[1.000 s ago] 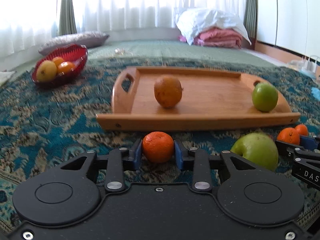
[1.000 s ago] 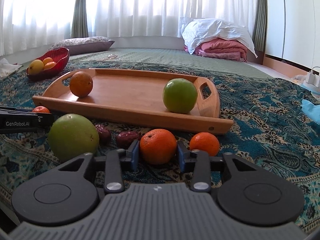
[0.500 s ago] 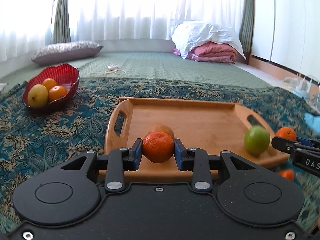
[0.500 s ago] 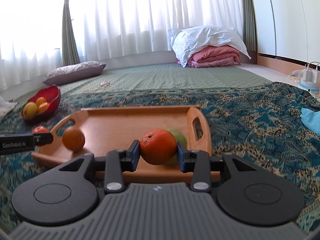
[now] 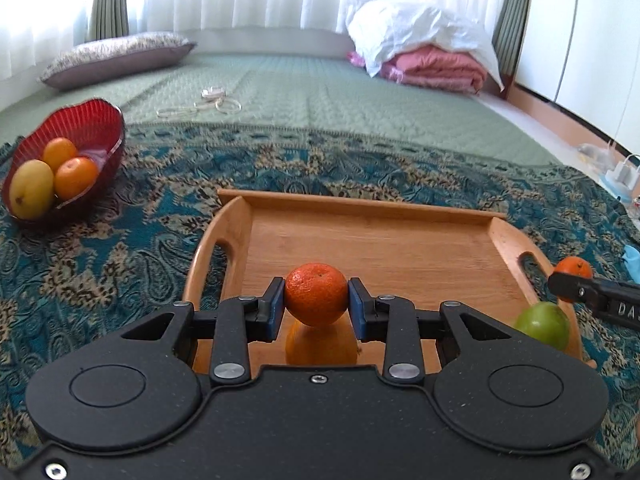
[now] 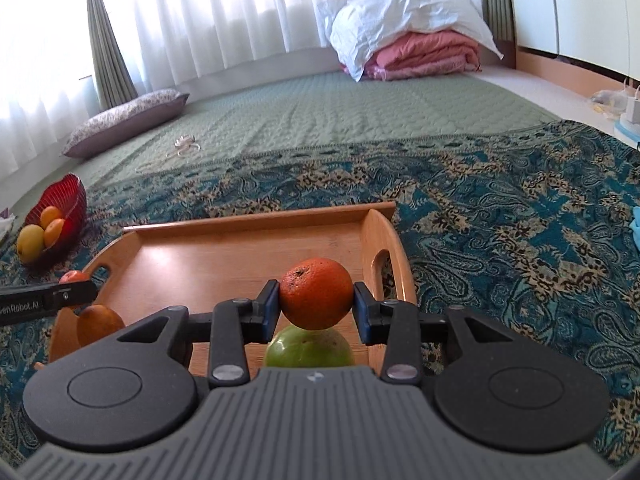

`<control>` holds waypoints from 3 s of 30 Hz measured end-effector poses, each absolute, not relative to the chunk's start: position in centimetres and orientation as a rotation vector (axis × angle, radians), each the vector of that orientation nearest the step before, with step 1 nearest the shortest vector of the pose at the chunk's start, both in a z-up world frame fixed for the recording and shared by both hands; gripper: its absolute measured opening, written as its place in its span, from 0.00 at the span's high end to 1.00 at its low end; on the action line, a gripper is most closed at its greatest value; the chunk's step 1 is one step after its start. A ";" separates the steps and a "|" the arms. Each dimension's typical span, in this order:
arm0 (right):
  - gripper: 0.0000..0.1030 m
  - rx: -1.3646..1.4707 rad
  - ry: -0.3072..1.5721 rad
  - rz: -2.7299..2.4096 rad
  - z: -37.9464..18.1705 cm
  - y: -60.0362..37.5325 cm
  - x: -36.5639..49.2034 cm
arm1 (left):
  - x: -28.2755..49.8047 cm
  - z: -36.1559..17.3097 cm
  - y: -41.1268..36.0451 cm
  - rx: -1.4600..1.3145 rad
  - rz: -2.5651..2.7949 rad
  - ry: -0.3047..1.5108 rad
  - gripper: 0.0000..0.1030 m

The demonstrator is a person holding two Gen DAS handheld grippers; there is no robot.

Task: Organize fruits
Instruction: 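Carry the mandarins onto the tray and open both grippers, then grasp the green apple with the left gripper while the right gripper grasps a mandarin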

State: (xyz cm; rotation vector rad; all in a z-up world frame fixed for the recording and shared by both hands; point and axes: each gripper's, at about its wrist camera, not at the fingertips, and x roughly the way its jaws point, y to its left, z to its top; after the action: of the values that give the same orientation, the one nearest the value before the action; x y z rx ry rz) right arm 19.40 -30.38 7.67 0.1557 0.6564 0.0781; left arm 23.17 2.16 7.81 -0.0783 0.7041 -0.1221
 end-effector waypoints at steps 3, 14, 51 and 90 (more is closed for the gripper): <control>0.59 0.156 0.696 0.075 6.9 -30.3 20.9 | 25.2 7.1 2.2 -0.095 -0.126 0.747 0.70; 0.59 0.172 0.813 0.053 4.8 -30.3 24.4 | 28.8 4.3 1.5 -0.073 -0.121 0.848 0.70; 0.15 0.262 0.688 0.151 6.3 -31.6 20.9 | 24.3 6.7 2.0 -0.048 -0.169 0.712 0.29; 0.00 -0.122 0.456 0.106 3.0 -28.9 6.8 | 6.5 4.2 -1.8 0.026 -0.296 0.536 0.01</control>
State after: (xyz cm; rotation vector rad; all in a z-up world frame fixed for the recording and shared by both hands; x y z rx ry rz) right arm 6.78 -28.87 2.97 -0.1224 0.4560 0.1060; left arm 6.50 -1.80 4.15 0.0258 0.5356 -0.2956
